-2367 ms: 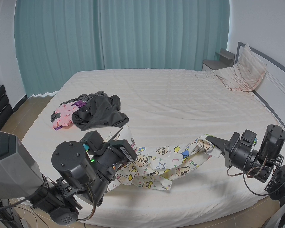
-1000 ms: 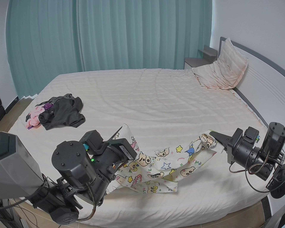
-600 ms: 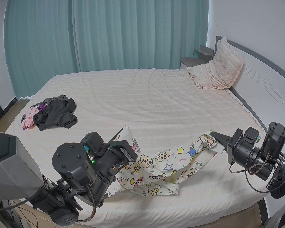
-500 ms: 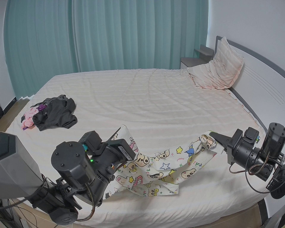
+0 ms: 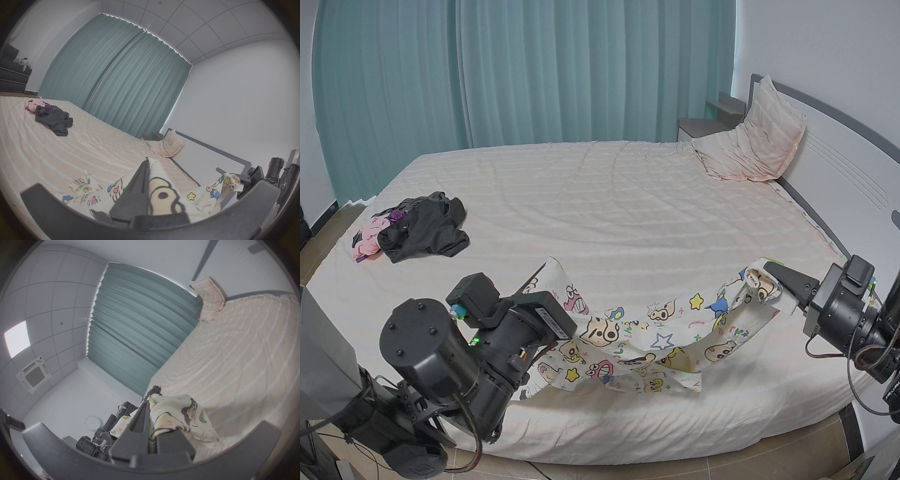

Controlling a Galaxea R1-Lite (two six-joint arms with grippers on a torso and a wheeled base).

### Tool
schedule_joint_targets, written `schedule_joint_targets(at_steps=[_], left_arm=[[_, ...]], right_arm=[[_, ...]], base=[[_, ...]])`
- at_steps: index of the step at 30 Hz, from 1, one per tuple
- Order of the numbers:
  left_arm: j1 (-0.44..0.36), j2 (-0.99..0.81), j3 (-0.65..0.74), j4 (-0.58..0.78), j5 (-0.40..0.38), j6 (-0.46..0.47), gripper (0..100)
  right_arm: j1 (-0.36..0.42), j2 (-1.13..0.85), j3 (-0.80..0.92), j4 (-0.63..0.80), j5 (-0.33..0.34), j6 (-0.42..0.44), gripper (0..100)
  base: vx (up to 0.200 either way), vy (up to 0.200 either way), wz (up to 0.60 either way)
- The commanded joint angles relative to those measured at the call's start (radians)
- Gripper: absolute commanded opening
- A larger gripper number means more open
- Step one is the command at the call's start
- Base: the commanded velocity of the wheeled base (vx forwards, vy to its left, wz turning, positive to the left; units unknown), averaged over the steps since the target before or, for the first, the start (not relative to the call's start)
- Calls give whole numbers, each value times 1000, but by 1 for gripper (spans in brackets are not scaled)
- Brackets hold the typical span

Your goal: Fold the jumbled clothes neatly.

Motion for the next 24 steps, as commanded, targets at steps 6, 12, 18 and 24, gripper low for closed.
schedule_joint_targets(at_steps=[6,12,18,24], left_arm=[[-39,-257,100,-18,4,141,0],[-48,-426,129,-18,1,235,0],[-36,-487,129,-18,2,267,0],[-17,-490,131,-18,20,267,0]], right_arm=[[97,-335,0,69,40,-120,0],[94,-471,-31,145,73,-163,0],[69,-494,-98,221,77,-166,0],[9,-453,-118,225,123,-166,0]], base=[[-200,0,0],[-67,0,0],[0,0,0],[0,0,0]])
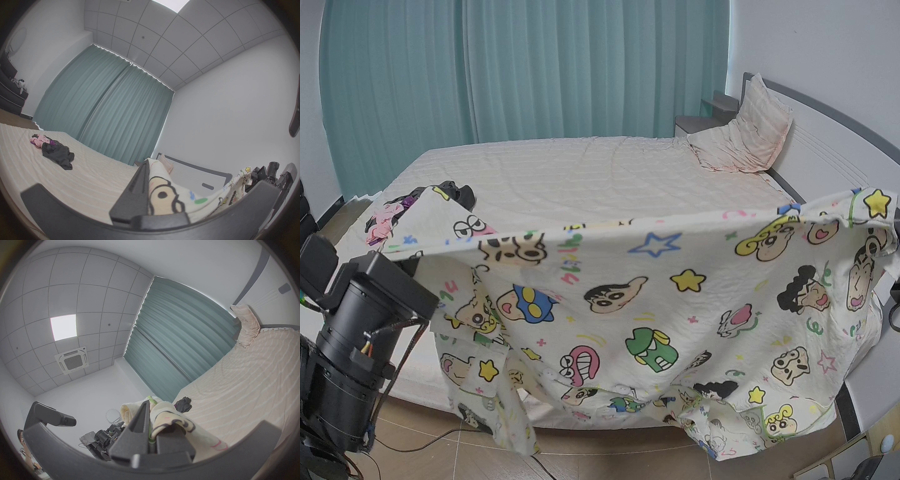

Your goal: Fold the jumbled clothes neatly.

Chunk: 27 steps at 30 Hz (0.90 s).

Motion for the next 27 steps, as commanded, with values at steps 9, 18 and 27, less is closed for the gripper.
schedule_joint_targets(at_steps=[9,18,27], left_arm=[[89,107,41,-17,14,-12,0],[161,326,-17,-17,8,-105,0],[255,481,-160,-17,8,-116,0]], right_arm=[[-139,175,-62,-8,27,1,0],[-215,356,-128,-25,27,-1,0],[-258,482,-222,-31,27,-1,0]], base=[[0,0,0],[0,0,0],[178,0,0]])
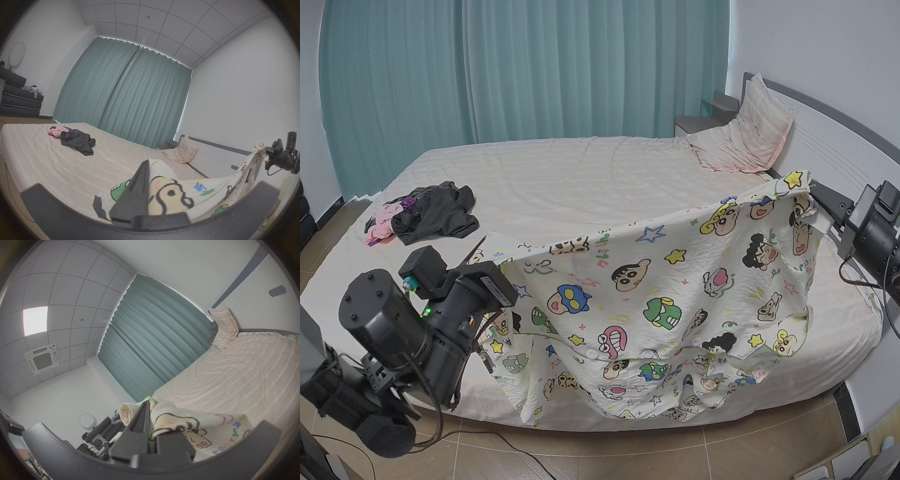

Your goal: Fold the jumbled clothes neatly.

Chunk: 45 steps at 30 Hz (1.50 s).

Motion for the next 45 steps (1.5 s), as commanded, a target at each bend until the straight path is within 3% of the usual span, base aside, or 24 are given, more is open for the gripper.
schedule_joint_targets(at_steps=[1,8,14,25,38,45], left_arm=[[58,128,-84,-18,0,-3,0],[109,215,-187,-6,0,-3,0],[129,258,-293,100,-5,-3,0],[190,493,-569,273,-17,-3,0],[233,730,-669,284,-17,-20,0],[260,792,-796,437,-17,-98,0]], right_arm=[[-28,115,-56,-4,1,-1,0],[-45,231,-103,-90,-3,1,0],[-83,303,-156,-104,-3,2,0],[-115,500,-231,-105,1,5,0],[-114,799,-381,-110,-12,13,0],[-112,929,-478,-87,-41,33,0]], base=[[200,0,0],[200,0,0],[200,0,0],[200,0,0],[0,0,0],[0,0,0]])
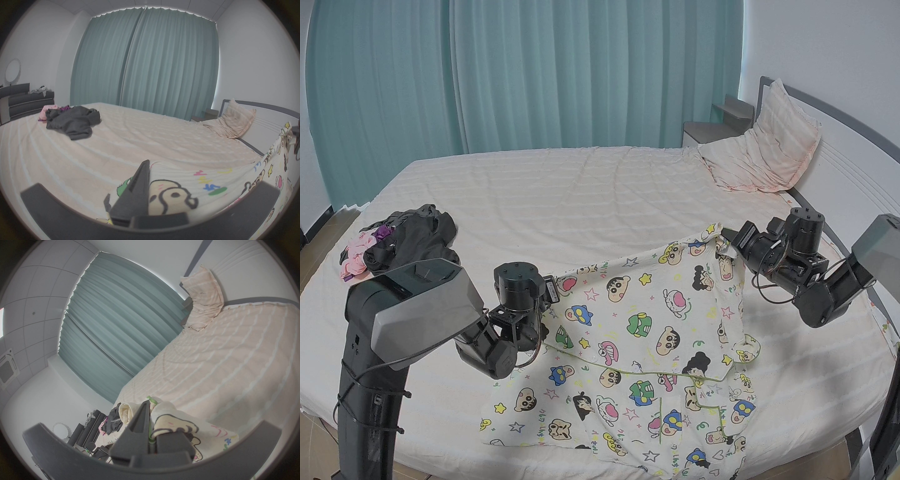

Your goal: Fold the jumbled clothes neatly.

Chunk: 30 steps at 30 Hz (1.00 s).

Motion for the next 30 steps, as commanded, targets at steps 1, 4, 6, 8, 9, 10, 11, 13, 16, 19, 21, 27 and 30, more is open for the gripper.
schedule_joint_targets(at_steps=[1,4,6,8,9,10,11,13,16,19,21,27,30], left_arm=[[23,79,-100,78,1,-58,0],[24,103,-166,170,1,-95,0],[29,134,-224,224,1,-115,0],[34,171,-276,259,1,-129,0],[34,175,-282,262,1,-131,100],[40,198,-313,273,2,-132,100],[46,212,-340,279,1,-132,100],[54,237,-377,288,2,-132,100],[67,264,-432,296,2,-135,100],[84,264,-442,296,4,-138,100],[100,261,-457,296,4,-138,100],[144,258,-477,296,5,-138,100],[159,250,-477,295,5,-141,100]], right_arm=[[1,143,-84,18,-25,10,0],[1,200,-136,47,-30,12,0],[6,237,-181,74,-33,18,0],[9,269,-222,104,-43,33,0],[9,275,-228,105,-45,33,0],[9,297,-257,120,-50,38,0],[8,310,-283,136,-50,39,0],[6,335,-323,166,-54,41,100],[6,356,-395,214,-102,76,100],[9,372,-484,248,-192,173,100],[9,379,-540,295,-229,211,100],[1,396,-639,346,-315,303,100],[-2,392,-622,380,-324,302,100]], base=[[0,0,0],[0,0,0],[0,0,0],[0,0,0],[0,0,0],[0,0,0],[0,0,0],[0,0,0],[0,0,0],[0,0,0],[0,0,0],[0,0,0],[0,0,0]])
